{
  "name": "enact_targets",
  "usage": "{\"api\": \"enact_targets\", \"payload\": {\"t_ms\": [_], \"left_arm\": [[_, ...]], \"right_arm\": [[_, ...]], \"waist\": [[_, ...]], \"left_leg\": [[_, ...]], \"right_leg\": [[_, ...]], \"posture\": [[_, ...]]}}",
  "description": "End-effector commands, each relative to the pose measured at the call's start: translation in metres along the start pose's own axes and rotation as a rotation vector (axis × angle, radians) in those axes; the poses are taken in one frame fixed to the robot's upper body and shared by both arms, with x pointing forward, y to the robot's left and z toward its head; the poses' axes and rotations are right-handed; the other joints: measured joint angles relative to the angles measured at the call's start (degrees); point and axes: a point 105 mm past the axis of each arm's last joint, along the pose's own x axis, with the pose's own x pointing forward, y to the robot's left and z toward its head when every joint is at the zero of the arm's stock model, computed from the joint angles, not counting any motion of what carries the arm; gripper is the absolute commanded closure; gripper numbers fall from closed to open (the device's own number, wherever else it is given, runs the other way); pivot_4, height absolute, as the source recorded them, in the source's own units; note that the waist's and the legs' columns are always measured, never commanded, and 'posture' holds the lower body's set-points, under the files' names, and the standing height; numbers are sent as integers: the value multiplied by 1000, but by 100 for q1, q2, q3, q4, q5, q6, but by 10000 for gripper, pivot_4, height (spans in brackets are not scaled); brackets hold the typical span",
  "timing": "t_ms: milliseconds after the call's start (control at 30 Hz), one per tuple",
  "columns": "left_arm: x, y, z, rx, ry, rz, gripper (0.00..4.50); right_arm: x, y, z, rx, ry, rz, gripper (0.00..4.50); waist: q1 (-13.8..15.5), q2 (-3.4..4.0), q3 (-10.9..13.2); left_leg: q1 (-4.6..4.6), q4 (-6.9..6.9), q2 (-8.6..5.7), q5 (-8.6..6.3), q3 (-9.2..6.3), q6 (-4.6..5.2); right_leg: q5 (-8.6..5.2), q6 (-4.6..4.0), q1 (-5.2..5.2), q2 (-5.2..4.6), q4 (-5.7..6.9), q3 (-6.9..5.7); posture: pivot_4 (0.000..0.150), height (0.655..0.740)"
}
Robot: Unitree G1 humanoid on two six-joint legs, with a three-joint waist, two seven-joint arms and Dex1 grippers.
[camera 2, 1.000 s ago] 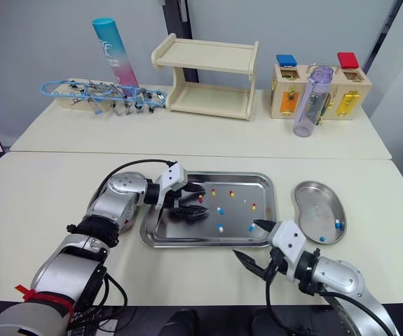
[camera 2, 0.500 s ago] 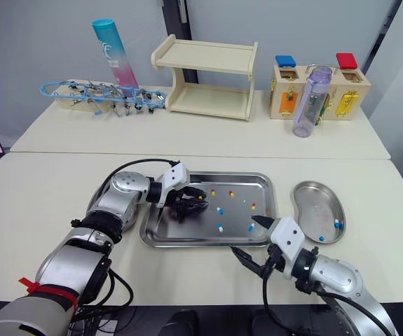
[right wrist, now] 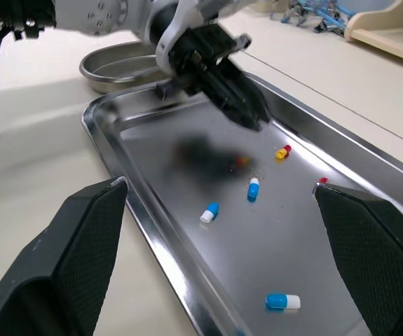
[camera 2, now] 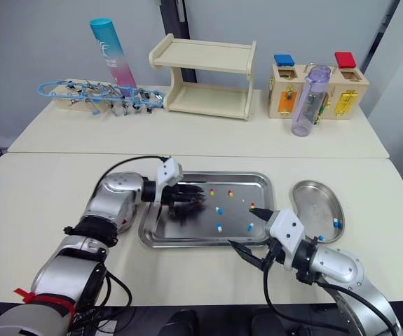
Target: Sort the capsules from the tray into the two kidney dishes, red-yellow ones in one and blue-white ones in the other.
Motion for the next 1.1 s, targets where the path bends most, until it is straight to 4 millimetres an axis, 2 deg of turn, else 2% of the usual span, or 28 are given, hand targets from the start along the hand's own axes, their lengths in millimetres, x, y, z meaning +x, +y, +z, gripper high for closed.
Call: {"api": "enact_targets", "payload": {"t_ms": [33, 233, 367, 500, 667, 1067, 1100], "left_arm": [[-41, 7, 25, 1, -55, 123, 40845], [-112, 7, 19, -93, -9, 407, 40845], [-140, -2, 6, -162, 31, 553, 40845], [-150, -15, -9, -200, 69, 646, 40845], [-149, -14, -2, -202, 29, 704, 40845], [-164, -10, 14, -161, 3, 734, 1567], [-165, -11, 15, -159, 0, 731, 204]], "right_arm": [[6, 1, 6, -43, -17, 83, 0], [21, -6, 24, -69, -87, 166, 0], [27, -5, 31, -73, -112, 202, 0], [34, -2, 40, -72, -147, 242, 0], [38, -3, 48, -79, -165, 263, 0], [35, 1, 36, -97, -134, 284, 0], [36, 0, 36, -100, -135, 283, 0]], "waist": [[-64, 2, 1], [-85, 4, 3], [-20, 4, 3], [31, 6, 4], [127, 3, 3], [82, 6, 5], [81, 6, 5]], "left_leg": [[1, 0, 1, 0, 1, 0], [4, -1, 3, 0, 0, 0], [3, -1, 4, 0, -2, 0], [5, -1, 4, 0, 2, 0], [4, -1, 3, 0, 1, -1], [5, -5, 4, -1, 3, -1], [5, -5, 4, -1, 3, -1]], "right_leg": [[0, 0, 0, 0, 0, 1], [0, 0, 1, 0, 2, 2], [0, 0, 2, -1, -2, -1], [0, -1, 2, -2, -2, 2], [0, -1, 1, -3, -1, 1], [0, -1, -3, -2, -2, 2], [0, -1, -3, -2, -2, 2]], "posture": [[1500, 7400], [1500, 7400], [1500, 7400], [1500, 7400], [1500, 7400], [1500, 7400], [1500, 7400]]}}
